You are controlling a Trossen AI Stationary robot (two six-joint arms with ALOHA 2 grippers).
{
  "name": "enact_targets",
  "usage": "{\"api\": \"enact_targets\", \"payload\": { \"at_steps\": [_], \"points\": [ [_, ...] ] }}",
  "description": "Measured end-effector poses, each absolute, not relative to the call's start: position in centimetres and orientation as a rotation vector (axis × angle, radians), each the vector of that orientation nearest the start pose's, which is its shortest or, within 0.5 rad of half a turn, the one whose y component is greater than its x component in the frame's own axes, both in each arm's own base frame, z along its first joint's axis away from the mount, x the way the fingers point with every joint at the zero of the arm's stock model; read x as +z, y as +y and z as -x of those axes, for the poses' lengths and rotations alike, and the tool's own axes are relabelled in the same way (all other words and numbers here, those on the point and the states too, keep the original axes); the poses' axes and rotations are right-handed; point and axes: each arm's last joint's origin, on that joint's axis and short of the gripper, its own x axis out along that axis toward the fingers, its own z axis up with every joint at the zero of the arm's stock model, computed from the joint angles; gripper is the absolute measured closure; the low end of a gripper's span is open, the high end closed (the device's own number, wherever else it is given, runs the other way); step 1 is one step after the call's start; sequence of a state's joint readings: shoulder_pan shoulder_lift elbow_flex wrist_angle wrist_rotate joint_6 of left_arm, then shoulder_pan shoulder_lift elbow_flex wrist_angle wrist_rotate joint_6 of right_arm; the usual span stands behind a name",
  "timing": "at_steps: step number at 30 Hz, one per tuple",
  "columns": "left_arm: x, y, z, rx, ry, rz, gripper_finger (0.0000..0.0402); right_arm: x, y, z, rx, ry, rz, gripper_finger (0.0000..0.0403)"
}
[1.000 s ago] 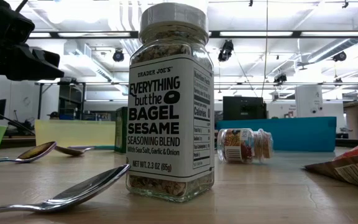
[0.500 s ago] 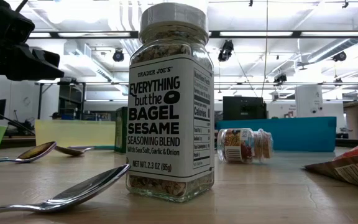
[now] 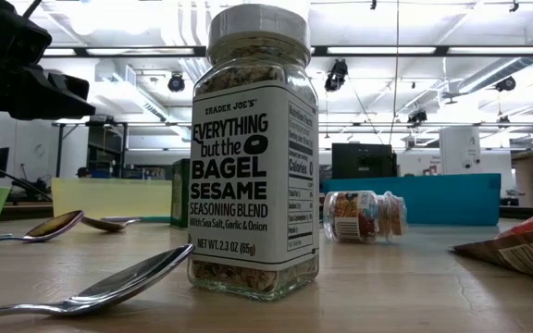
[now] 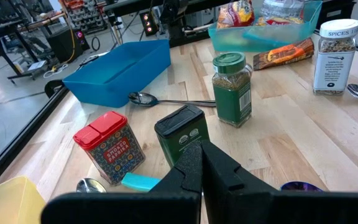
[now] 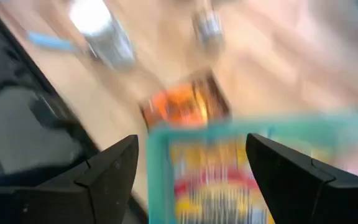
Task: Pick & Place Food Item
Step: Put the brown seasoning bottle into the blue bin
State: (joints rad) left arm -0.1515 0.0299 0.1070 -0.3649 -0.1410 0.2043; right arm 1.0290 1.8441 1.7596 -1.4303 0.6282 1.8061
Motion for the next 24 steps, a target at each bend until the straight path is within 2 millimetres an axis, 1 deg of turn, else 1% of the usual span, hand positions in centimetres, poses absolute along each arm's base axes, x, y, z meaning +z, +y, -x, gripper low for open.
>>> {"api": "enact_targets", "payload": {
  "at_steps": [3,6,8,11,15,19,24],
  "points": [
    [16.3,-0.9,-8.8,-0.04,0.283,-0.245,0.0401,31.5,28.1,-19.4,-0.537,0.717,-0.407,0.0108],
    [16.3,-0.9,-8.8,-0.04,0.283,-0.245,0.0401,32.1,27.5,-19.9,-0.521,0.624,-0.301,0.0108],
    [16.3,-0.9,-8.8,-0.039,0.283,-0.245,0.0401,32.4,27.0,-20.5,-0.514,0.596,-0.232,0.0108],
    [16.3,-0.9,-8.8,-0.039,0.283,-0.245,0.0401,32.7,25.9,-21.6,-0.517,0.61,-0.156,0.0108],
    [16.3,-0.9,-8.8,-0.04,0.283,-0.245,0.0401,33.0,24.2,-23.9,-0.497,0.685,-0.108,0.0108],
    [16.3,-0.9,-8.8,-0.039,0.283,-0.245,0.0401,33.1,22.4,-27.0,-0.434,0.754,-0.046,0.0108],
    [16.3,-0.9,-8.8,-0.039,0.283,-0.245,0.0401,33.5,20.4,-30.6,-0.318,0.751,0.038,0.0108]
  ]
}}
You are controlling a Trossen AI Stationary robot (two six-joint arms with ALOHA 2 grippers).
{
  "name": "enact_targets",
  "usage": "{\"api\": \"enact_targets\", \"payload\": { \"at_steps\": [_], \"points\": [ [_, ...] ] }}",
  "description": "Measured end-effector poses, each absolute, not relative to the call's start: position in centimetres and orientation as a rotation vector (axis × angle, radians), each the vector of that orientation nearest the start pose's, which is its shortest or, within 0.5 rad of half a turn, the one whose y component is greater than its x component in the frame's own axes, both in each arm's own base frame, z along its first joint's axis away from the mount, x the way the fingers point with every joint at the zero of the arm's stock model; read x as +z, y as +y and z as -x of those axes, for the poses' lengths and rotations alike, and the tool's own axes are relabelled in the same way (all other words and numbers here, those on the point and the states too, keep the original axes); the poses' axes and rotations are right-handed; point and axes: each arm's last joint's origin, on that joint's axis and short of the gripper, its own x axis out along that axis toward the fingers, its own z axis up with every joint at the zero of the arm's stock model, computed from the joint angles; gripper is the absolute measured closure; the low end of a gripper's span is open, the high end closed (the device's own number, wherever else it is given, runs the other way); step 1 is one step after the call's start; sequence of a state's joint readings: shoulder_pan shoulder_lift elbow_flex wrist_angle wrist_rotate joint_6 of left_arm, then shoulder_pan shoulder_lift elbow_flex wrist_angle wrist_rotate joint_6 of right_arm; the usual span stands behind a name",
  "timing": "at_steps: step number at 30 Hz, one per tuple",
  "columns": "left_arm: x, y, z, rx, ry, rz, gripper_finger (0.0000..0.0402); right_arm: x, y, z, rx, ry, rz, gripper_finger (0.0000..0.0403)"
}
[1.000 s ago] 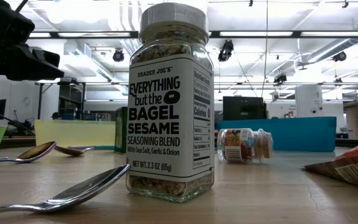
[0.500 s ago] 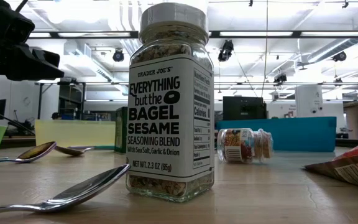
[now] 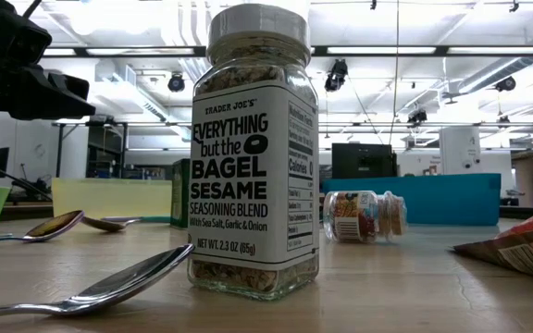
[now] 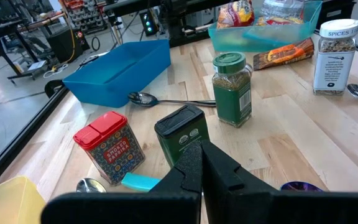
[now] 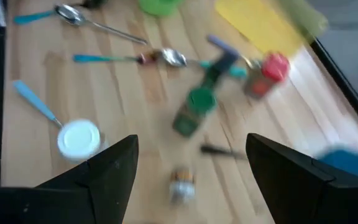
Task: Pick & Place Food Item
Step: Put the brown seasoning bottle into the blue bin
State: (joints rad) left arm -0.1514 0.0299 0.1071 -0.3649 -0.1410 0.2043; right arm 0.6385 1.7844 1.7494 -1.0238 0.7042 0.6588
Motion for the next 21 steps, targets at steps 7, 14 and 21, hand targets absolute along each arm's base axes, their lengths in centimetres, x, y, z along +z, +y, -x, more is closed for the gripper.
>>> {"api": "enact_targets", "payload": {
  "at_steps": [7,14,21],
  "points": [
    [16.3,-0.9,-8.8,-0.04,0.283,-0.245,0.0401,31.4,19.2,-34.7,-0.095,0.596,0.208,0.0108],
    [16.3,-0.9,-8.8,-0.04,0.283,-0.245,0.0401,29.2,15.0,-35.6,0.09,0.419,0.113,0.0108],
    [16.3,-0.9,-8.8,-0.04,0.283,-0.245,0.0401,27.0,12.0,-33.2,0.141,0.225,0.126,0.0108]
  ]
}}
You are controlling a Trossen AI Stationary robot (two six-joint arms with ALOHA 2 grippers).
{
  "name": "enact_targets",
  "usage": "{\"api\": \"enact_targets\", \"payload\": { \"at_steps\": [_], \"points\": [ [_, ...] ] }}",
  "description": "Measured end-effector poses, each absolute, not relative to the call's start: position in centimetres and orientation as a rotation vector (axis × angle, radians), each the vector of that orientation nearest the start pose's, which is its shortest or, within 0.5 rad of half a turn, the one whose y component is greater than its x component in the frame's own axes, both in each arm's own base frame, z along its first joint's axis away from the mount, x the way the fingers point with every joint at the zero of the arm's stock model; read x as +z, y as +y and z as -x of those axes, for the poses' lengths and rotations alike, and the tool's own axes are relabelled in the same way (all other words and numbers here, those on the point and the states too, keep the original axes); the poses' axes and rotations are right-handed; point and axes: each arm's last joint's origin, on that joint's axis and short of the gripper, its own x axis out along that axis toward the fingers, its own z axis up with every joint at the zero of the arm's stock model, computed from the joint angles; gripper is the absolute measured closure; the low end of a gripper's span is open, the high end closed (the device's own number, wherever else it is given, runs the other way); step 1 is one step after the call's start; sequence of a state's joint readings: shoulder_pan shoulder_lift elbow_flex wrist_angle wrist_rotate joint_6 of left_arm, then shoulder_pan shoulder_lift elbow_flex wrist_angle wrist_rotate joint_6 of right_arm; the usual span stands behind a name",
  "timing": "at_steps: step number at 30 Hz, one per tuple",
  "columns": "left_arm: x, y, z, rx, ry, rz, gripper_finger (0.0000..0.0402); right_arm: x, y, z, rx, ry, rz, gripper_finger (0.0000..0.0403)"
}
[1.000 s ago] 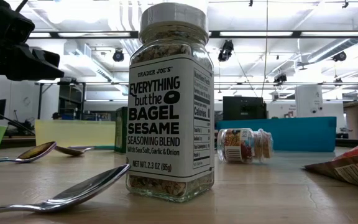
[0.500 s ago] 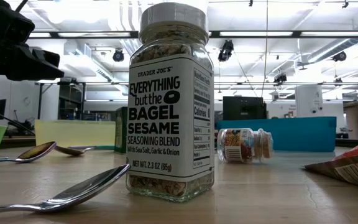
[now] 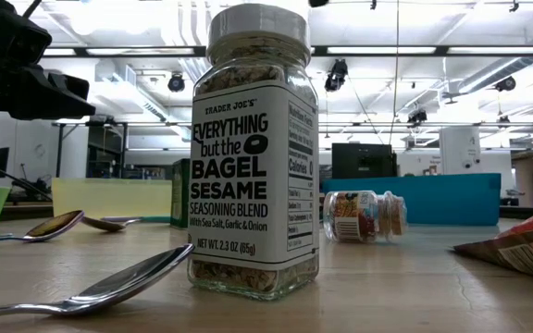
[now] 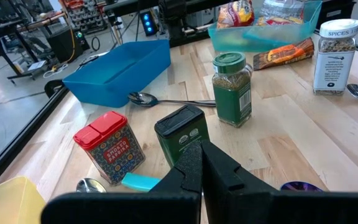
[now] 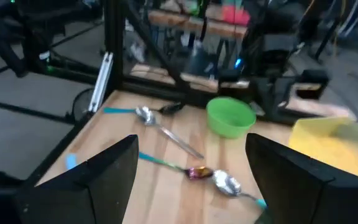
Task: Pick & Place Food Item
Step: Put the brown seasoning bottle into the blue bin
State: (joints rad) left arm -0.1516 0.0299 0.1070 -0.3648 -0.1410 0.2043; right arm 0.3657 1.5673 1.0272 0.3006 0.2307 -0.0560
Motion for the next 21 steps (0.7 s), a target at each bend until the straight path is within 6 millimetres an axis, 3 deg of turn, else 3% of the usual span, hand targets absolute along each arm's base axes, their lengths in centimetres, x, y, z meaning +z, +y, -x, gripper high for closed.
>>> {"api": "enact_targets", "payload": {
  "at_steps": [6,15,21],
  "points": [
    [16.3,-0.9,-8.8,-0.039,0.283,-0.245,0.0401,26.3,9.0,-30.1,0.074,0.177,0.155,0.0108],
    [16.3,-0.9,-8.8,-0.039,0.283,-0.245,0.0401,26.0,3.1,-26.0,-0.178,0.168,0.18,0.0108],
    [16.3,-0.9,-8.8,-0.04,0.283,-0.245,0.0401,25.9,1.5,-24.4,-0.233,0.155,0.129,0.0108]
  ]
}}
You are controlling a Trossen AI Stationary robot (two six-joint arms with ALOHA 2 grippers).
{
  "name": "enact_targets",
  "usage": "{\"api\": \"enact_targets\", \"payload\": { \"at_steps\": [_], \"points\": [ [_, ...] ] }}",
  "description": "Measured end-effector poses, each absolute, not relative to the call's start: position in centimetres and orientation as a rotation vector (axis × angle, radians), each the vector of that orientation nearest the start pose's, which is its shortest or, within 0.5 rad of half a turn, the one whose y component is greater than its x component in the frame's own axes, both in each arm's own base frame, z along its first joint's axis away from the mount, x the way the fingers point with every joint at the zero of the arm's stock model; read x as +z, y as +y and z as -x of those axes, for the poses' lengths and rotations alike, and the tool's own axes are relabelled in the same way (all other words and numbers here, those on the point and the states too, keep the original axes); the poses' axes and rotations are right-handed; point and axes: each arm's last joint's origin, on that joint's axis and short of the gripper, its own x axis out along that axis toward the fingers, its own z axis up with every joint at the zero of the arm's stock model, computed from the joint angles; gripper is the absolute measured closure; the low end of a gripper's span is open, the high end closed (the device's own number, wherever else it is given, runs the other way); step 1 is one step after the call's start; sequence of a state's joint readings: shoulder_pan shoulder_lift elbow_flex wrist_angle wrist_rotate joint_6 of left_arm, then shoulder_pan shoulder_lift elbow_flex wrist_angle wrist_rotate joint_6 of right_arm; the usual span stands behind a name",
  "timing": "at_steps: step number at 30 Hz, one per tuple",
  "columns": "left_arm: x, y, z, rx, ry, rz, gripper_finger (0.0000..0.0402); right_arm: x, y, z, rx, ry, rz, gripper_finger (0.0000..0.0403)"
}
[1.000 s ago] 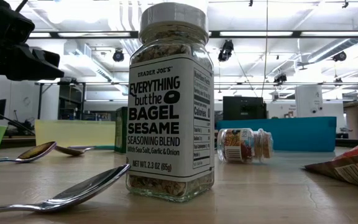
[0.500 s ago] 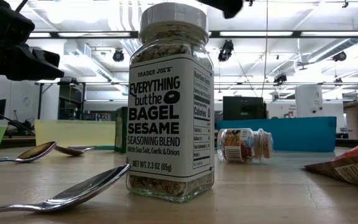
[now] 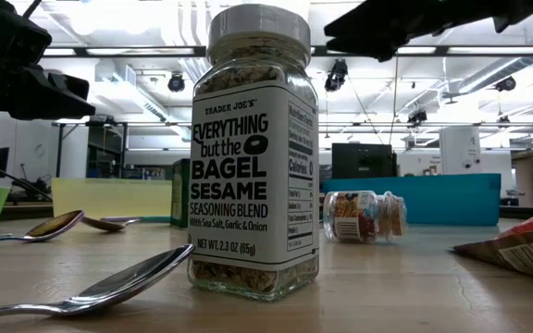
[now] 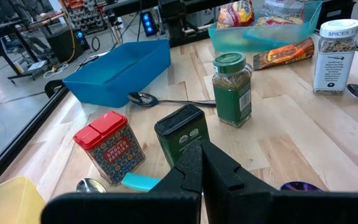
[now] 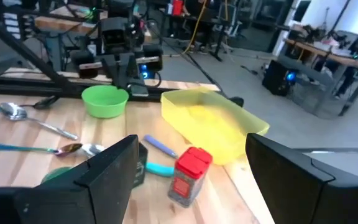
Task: Pick & Place Food Item
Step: Put the brown seasoning bottle into the blue bin
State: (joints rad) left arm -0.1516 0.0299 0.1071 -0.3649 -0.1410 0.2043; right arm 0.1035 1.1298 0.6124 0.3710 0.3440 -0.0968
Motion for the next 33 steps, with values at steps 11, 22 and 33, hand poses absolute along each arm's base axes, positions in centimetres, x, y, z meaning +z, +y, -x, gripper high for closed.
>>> {"api": "enact_targets", "payload": {
  "at_steps": [11,22,33],
  "points": [
    [16.3,-0.9,-8.8,-0.04,0.283,-0.245,0.0401,26.0,1.4,-24.0,-0.247,0.168,-0.036,0.0108],
    [16.3,-0.9,-8.8,-0.039,0.283,-0.245,0.0401,25.4,1.3,-23.7,-0.289,0.402,-0.123,0.0108],
    [16.3,-0.9,-8.8,-0.039,0.283,-0.245,0.0401,25.1,2.8,-23.4,-0.259,0.443,-0.218,0.0108]
  ]
}}
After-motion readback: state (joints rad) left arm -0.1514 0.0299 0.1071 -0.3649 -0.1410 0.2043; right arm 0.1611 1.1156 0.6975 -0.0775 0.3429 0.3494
